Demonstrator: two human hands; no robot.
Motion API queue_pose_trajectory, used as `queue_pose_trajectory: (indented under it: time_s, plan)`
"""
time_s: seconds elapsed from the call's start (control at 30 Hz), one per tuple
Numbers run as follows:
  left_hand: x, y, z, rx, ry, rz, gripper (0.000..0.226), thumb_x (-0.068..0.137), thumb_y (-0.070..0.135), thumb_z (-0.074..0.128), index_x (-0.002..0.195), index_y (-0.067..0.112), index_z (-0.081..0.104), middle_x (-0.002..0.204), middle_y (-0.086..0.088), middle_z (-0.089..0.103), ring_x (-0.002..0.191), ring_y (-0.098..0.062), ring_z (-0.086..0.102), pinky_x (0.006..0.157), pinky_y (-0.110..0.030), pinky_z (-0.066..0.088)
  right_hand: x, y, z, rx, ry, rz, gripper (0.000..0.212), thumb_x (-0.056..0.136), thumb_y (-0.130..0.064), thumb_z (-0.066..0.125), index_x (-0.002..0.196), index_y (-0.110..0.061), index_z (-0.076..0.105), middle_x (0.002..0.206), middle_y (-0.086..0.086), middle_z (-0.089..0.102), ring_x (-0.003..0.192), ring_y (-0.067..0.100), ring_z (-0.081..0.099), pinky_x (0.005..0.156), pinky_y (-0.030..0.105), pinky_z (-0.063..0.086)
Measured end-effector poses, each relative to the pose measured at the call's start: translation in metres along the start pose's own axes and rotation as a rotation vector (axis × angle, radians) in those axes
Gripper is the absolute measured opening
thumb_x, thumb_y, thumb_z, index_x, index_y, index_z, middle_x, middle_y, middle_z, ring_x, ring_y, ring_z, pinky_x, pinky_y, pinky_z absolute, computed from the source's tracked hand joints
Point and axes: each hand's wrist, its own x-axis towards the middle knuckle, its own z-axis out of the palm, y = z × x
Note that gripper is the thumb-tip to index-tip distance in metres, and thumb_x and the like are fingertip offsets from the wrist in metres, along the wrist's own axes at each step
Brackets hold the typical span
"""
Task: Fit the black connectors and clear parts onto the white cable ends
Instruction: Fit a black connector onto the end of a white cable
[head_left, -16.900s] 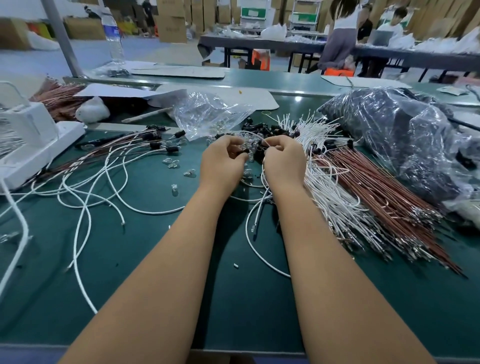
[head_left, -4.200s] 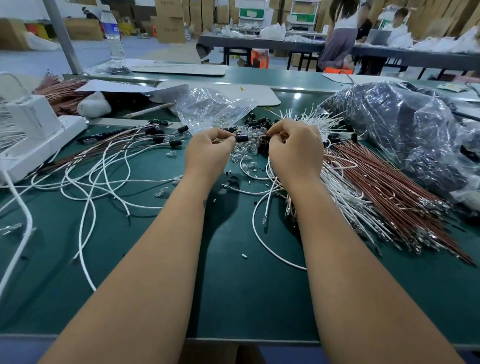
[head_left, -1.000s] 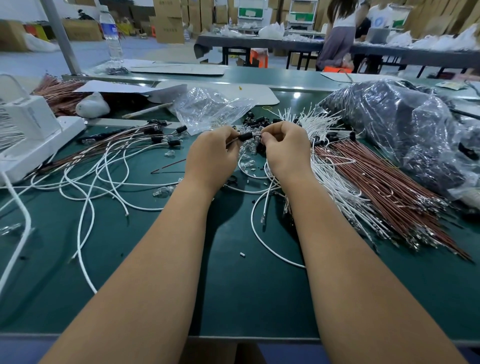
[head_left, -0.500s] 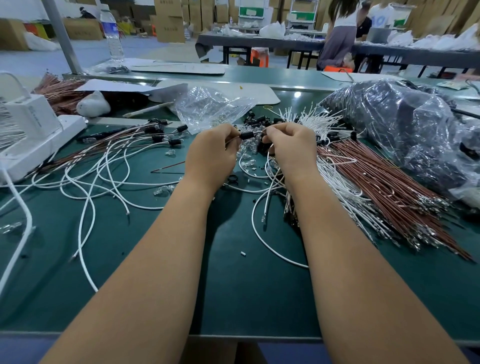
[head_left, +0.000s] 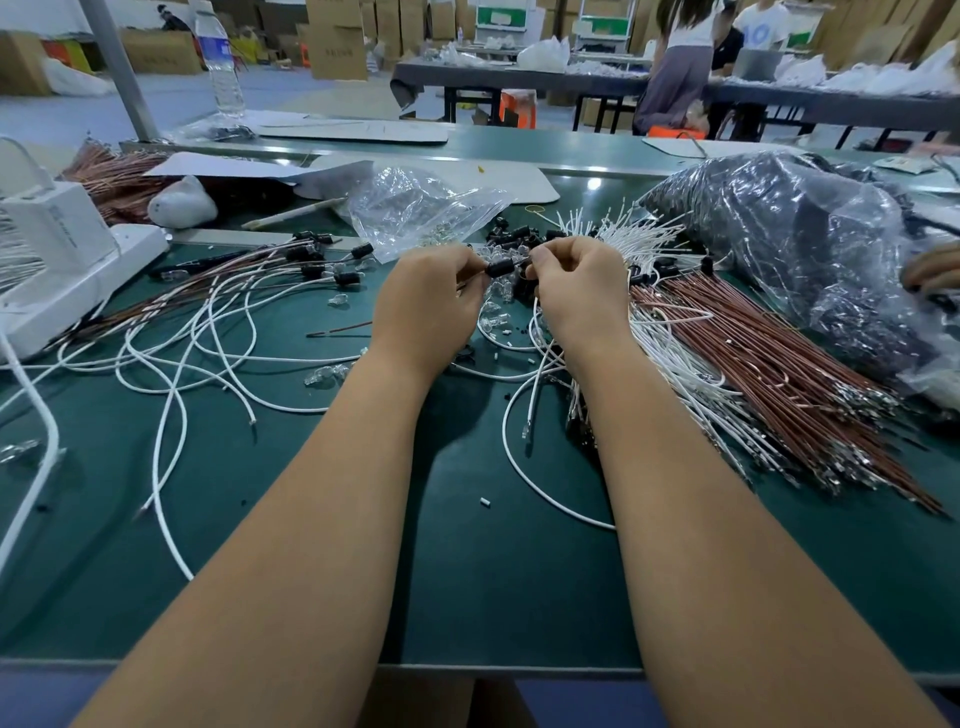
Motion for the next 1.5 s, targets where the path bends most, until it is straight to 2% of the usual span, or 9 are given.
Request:
queue_pose_trajectory:
  time_s: [0.1,0.27,0.47,0.63,0.77,0.97,1.17,1.3,1.5]
  plan:
    - [0.000,0.000,0.002,0.024,-0.009,0.006,0.016,0.090,0.016,0.061,0.098,0.007,0.071,0.094,-0.009,0.071,0.090,-0.026,0.061,0.080,-0.031,0.046,-0.001,0.001,0.002,-0.049,-0.024,-0.038,0.014,0.094,-0.019,0.059,0.081,-0.016,0.063,0.071,-0.005,0.062,0.063,0.009,0.055,0.063,0.023,0.045]
    - [0.000,-0.001,0.003,0.020,-0.032,-0.007,0.014,0.089,0.016,0.061,0.094,0.006,0.070,0.090,-0.008,0.070,0.087,-0.026,0.060,0.078,-0.037,0.048,-0.003,0.002,0.003,-0.110,-0.024,-0.066,0.024,0.095,-0.020,0.058,0.072,-0.025,0.053,0.068,-0.010,0.058,0.061,0.004,0.053,0.062,0.023,0.043]
    - [0.000,-0.001,0.002,0.050,-0.015,-0.025,0.011,0.088,0.016,0.063,0.090,0.008,0.070,0.087,-0.006,0.070,0.083,-0.024,0.061,0.074,-0.033,0.049,-0.003,0.002,0.005,-0.141,-0.054,-0.058,0.014,0.095,-0.020,0.057,0.089,-0.010,0.065,0.082,0.002,0.066,0.077,0.018,0.061,0.074,0.031,0.048]
    - [-0.001,0.002,0.001,-0.045,0.006,-0.024,0.009,0.086,0.016,0.066,0.089,0.010,0.072,0.084,-0.002,0.071,0.080,-0.021,0.063,0.074,-0.034,0.051,-0.003,0.002,0.004,-0.111,-0.037,-0.065,0.013,0.094,-0.019,0.058,0.083,-0.014,0.063,0.071,-0.004,0.062,0.063,0.010,0.056,0.060,0.023,0.044]
    - [-0.001,0.001,0.002,-0.072,0.009,-0.012,0.008,0.085,0.015,0.067,0.087,0.009,0.072,0.082,-0.002,0.071,0.079,-0.020,0.063,0.075,-0.036,0.051,-0.003,0.002,0.004,-0.083,-0.036,-0.060,0.013,0.092,-0.017,0.061,0.079,-0.017,0.064,0.071,-0.002,0.065,0.069,0.016,0.062,0.068,0.028,0.050]
    - [-0.001,-0.001,0.004,-0.104,0.011,-0.039,0.007,0.085,0.015,0.066,0.086,0.010,0.071,0.080,-0.002,0.070,0.078,-0.021,0.064,0.074,-0.038,0.052,-0.001,0.004,0.004,-0.037,-0.002,-0.039,0.010,0.088,-0.019,0.068,0.080,-0.019,0.063,0.072,-0.005,0.063,0.071,0.013,0.062,0.072,0.031,0.053]
    - [0.000,-0.002,0.004,-0.090,0.019,-0.071,0.011,0.087,0.020,0.066,0.087,0.010,0.071,0.073,0.001,0.066,0.071,-0.020,0.061,0.069,-0.033,0.050,-0.006,0.001,0.005,-0.068,-0.051,-0.066,0.020,0.084,-0.002,0.056,0.080,-0.020,0.064,0.082,0.004,0.070,0.081,0.021,0.067,0.082,0.040,0.055]
    - [0.000,-0.003,0.005,-0.080,0.035,-0.099,0.012,0.088,0.021,0.065,0.088,0.010,0.069,0.074,0.000,0.066,0.073,-0.022,0.061,0.067,-0.031,0.047,-0.011,-0.001,0.007,-0.144,-0.083,-0.124,0.016,0.080,-0.005,0.060,0.081,-0.020,0.064,0.071,-0.009,0.061,0.074,0.016,0.061,0.075,0.031,0.053]
    - [0.003,-0.005,0.005,-0.112,0.021,-0.076,0.007,0.087,0.018,0.064,0.088,0.011,0.066,0.085,-0.002,0.065,0.082,-0.018,0.059,0.073,-0.028,0.046,-0.011,-0.001,0.007,-0.060,-0.068,-0.129,0.008,0.082,-0.015,0.067,0.076,-0.018,0.065,0.068,-0.007,0.064,0.066,0.010,0.059,0.069,0.028,0.050]
